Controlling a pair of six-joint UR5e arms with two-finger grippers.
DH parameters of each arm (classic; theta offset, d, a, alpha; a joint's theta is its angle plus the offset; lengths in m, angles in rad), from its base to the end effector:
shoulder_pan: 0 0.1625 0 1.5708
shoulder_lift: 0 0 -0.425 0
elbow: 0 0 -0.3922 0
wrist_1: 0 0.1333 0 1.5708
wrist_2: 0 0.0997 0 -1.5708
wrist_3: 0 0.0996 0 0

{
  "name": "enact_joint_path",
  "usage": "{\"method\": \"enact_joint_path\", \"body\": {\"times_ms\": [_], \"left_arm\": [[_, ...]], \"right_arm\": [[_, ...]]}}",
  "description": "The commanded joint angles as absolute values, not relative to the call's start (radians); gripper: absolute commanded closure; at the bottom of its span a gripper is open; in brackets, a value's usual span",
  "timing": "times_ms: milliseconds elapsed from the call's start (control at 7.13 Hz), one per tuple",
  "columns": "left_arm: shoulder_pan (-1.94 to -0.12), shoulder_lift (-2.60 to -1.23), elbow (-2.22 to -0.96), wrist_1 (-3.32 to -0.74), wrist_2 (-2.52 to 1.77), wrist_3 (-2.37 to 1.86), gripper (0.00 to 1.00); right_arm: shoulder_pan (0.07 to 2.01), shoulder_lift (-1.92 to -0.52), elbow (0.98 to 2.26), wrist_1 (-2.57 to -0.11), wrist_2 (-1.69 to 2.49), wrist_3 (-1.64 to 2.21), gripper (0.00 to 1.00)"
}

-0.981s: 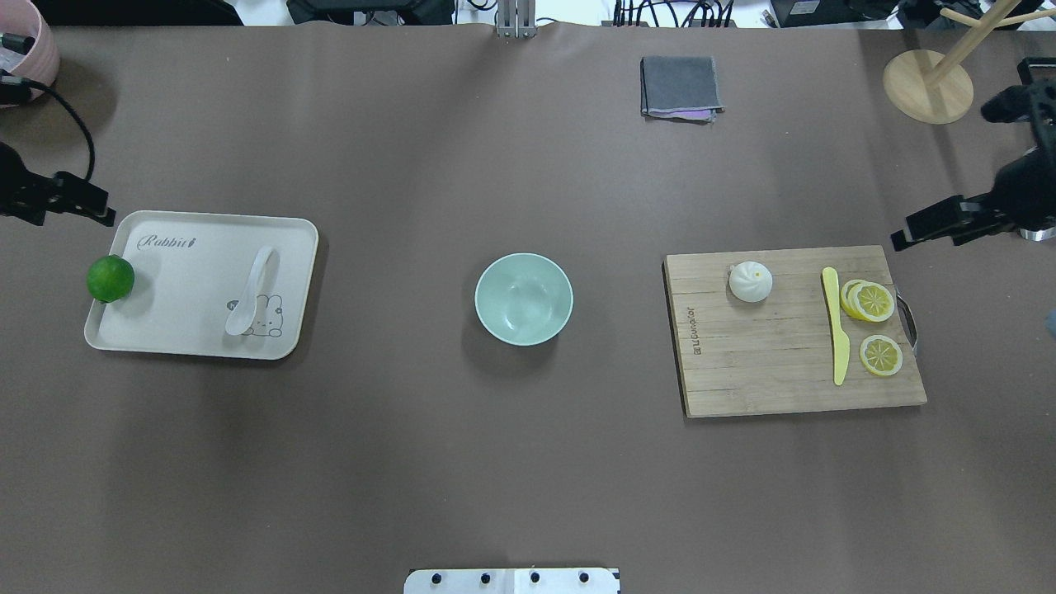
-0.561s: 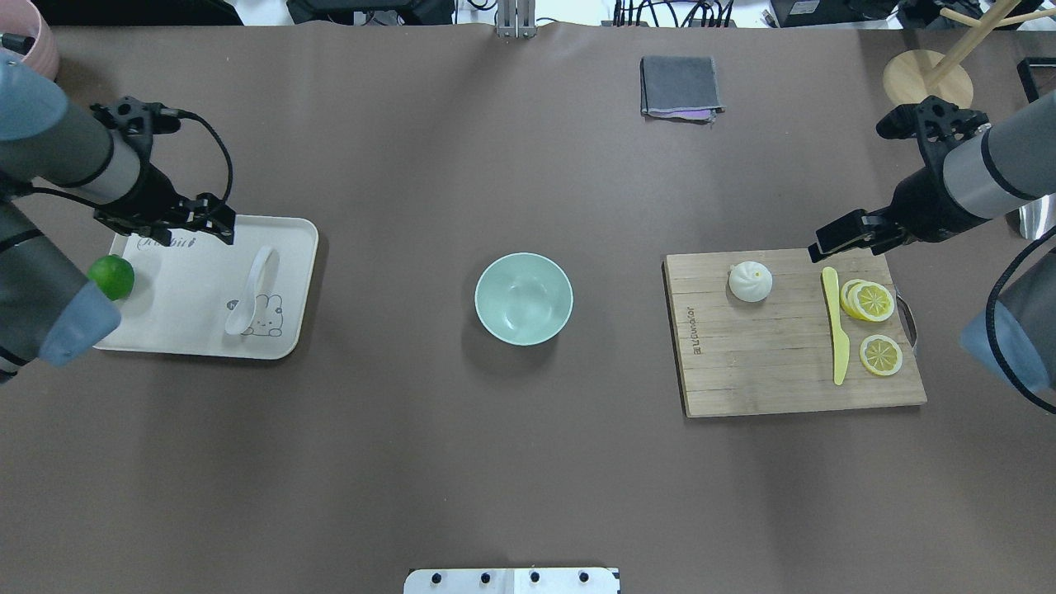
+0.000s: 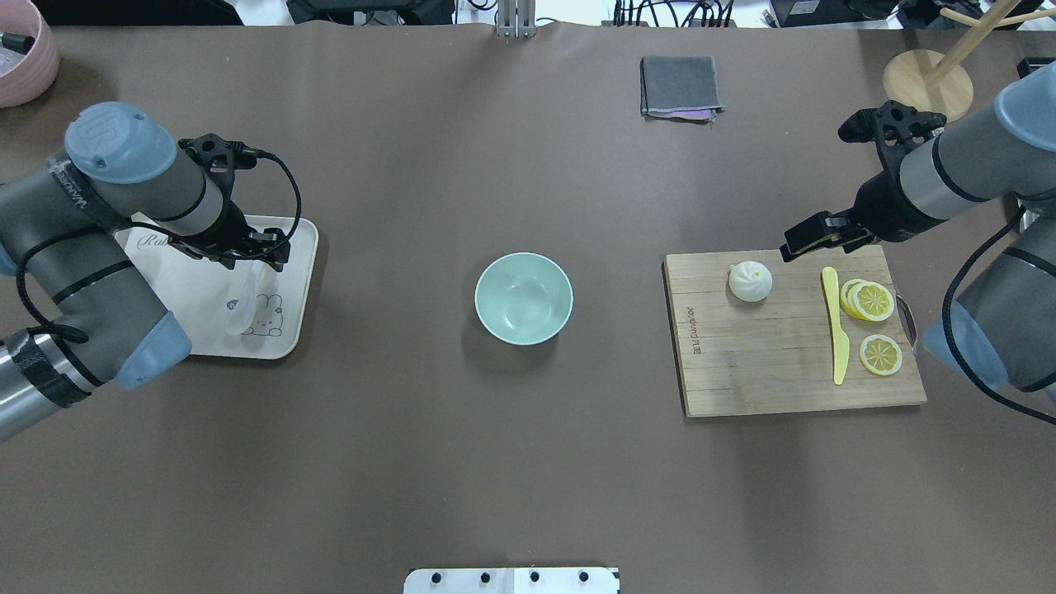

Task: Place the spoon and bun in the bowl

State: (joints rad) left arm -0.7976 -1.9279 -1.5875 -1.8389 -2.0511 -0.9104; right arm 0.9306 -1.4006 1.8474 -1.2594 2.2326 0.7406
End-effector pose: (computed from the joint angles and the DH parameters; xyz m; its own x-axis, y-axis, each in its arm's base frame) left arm 0.3890 -0.5236 0.4285 0.7126 0.0487 -0.6999 0.0055 0.9972 0.0750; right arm -0.2720 -0.4858 0.4004 0.5733 -0.2050 0.7933 0.0636 0.9764 0.2064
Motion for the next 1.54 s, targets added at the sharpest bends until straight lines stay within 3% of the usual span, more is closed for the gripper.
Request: {"method": "enact_joint_path", "body": {"times_ms": [0, 280, 421, 841, 1402], "left_arm": [[-0.782, -1.927, -1.574, -1.841, -2.051, -0.910, 0.38], [-0.782, -1.934, -1.551, -1.844, -2.052, -0.910, 0.56], [-0.782, -1.934, -1.551, -1.842, -2.052, -0.910, 1.00], [-0.784, -1.950, -1.589, -1.838, -2.063, -0.911, 1.00], [-0.750, -2.164, -1.643, -1.832, -2.057, -1.199, 1.00]], "right_arm": [[0.930, -1.390, 1.839, -1.261, 2.232, 0.741, 0.01], [0.928, -1.382, 1.830, -1.261, 2.230, 0.741, 0.01], [0.925, -1.381, 1.827, -1.259, 2.229, 0.741, 0.01], [0.922, -1.368, 1.812, -1.259, 2.211, 0.741, 0.01], [0.885, -1.296, 1.720, -1.256, 2.146, 0.739, 0.01]]}}
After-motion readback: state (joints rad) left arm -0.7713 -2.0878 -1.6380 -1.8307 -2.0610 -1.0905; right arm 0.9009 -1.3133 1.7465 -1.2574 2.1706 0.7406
